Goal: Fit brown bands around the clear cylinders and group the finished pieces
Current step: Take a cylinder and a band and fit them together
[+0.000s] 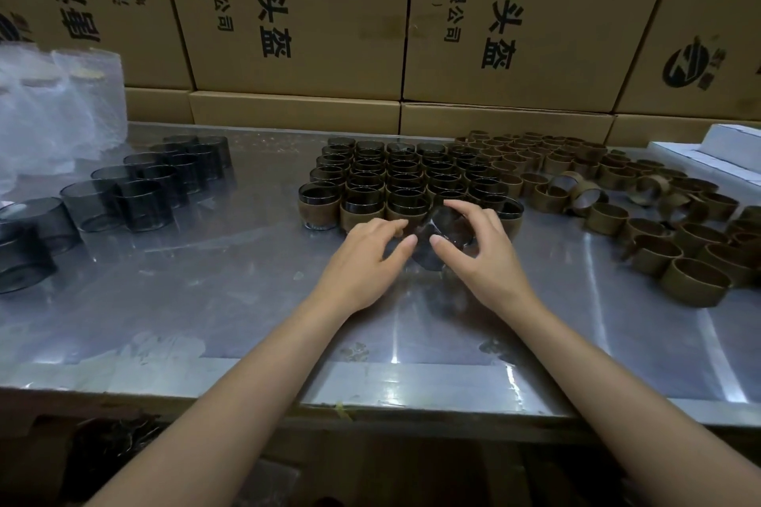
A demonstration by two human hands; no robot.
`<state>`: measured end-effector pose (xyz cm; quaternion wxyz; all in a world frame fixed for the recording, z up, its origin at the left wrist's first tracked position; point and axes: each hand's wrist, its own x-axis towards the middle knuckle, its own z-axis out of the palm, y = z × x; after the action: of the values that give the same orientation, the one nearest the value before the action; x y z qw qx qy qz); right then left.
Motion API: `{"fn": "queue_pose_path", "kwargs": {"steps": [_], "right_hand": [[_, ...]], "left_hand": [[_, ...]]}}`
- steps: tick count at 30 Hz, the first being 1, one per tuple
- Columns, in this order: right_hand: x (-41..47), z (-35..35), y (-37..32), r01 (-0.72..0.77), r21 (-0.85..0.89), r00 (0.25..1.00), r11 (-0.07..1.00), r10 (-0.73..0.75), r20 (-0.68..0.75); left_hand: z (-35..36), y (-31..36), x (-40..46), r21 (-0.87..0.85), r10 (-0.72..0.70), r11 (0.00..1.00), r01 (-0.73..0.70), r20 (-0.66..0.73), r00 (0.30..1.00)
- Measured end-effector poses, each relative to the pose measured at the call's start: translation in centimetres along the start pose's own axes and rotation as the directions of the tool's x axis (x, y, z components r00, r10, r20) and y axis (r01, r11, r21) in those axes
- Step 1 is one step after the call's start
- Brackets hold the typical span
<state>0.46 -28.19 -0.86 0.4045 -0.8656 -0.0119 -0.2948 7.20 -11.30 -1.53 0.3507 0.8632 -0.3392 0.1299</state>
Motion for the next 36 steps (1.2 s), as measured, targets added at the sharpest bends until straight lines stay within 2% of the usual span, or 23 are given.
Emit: {"fn": "queue_pose_path", "kwargs": {"steps": [4,8,9,11,13,16,19,22,25,27,29,32,34,36], "right_hand": [[0.2,0.2,0.3,-0.061,-0.125,0.995,0.99,0.07,0.075],[0.1,0.1,0.2,-0.069,-0.123,0.992,0.99,0.081,0.099],[0.1,-0.1,0.2,-0.056,-0.1,0.996,0.993,0.063,0.065],[0.3,-1.0,0.1,-0.033,-0.106,0.995,0.994,0.023,-0.097],[0.7,-2.6,0.8,-0.122,-0.25,0.958,0.96,0.048,-0.283],[1.1,-5.3,2.8,-0.381,-0.455,0.878,0.805,0.16,-0.452],[1.4,-7.2,4.9,-0.538,-0.507,0.808,0.674,0.239,-0.538],[1.9,-7.7,6.1,-0.687,-0.522,0.722,0.505,0.398,-0.566],[2.4,-7.8,6.6,-0.726,-0.612,0.673,0.315,0.507,-0.538],[2.6,-7.9,6.9,-0.713,-0.644,0.679,0.275,0.499,-0.539],[2.7,-7.9,7.1,-0.686,-0.664,0.713,0.296,0.452,-0.536],[2.5,-7.8,6.9,-0.632,-0.667,0.773,0.394,0.385,-0.505],[2.3,-7.5,6.3,-0.575,-0.651,0.818,0.496,0.314,-0.483],[2.1,-7.1,4.9,-0.45,-0.616,0.865,0.646,0.144,-0.481]], "left_hand": [[0.2,0.1,-0.2,0.091,0.088,0.991,-0.099,0.122,0.989],[0.1,0.0,-0.1,0.097,0.069,0.992,-0.081,0.125,0.99],[0.1,-0.1,-0.1,0.086,0.058,0.994,-0.068,0.115,0.992],[0.0,-0.2,-0.1,0.058,0.029,0.998,-0.034,0.093,0.995],[0.0,-0.3,-0.2,0.033,0.001,0.999,-0.004,0.077,0.997],[-0.1,-0.5,-0.1,0.026,-0.027,0.999,0.025,0.082,0.996],[0.0,-0.5,-0.1,0.01,-0.049,0.999,0.048,0.081,0.995],[0.0,-0.5,-0.2,-0.02,-0.065,0.998,0.067,0.07,0.995],[0.0,-0.5,-0.2,-0.039,-0.074,0.996,0.077,0.069,0.995],[0.0,-0.5,-0.1,-0.059,-0.076,0.995,0.08,0.064,0.995],[-0.1,-0.6,0.1,-0.079,-0.088,0.992,0.093,0.065,0.994],[-0.1,-0.7,0.2,-0.101,-0.104,0.989,0.11,0.068,0.992],[-0.1,-0.7,0.2,-0.105,-0.103,0.988,0.11,0.07,0.992],[-0.2,-0.7,0.2,-0.108,-0.094,0.989,0.1,0.061,0.994]]}}
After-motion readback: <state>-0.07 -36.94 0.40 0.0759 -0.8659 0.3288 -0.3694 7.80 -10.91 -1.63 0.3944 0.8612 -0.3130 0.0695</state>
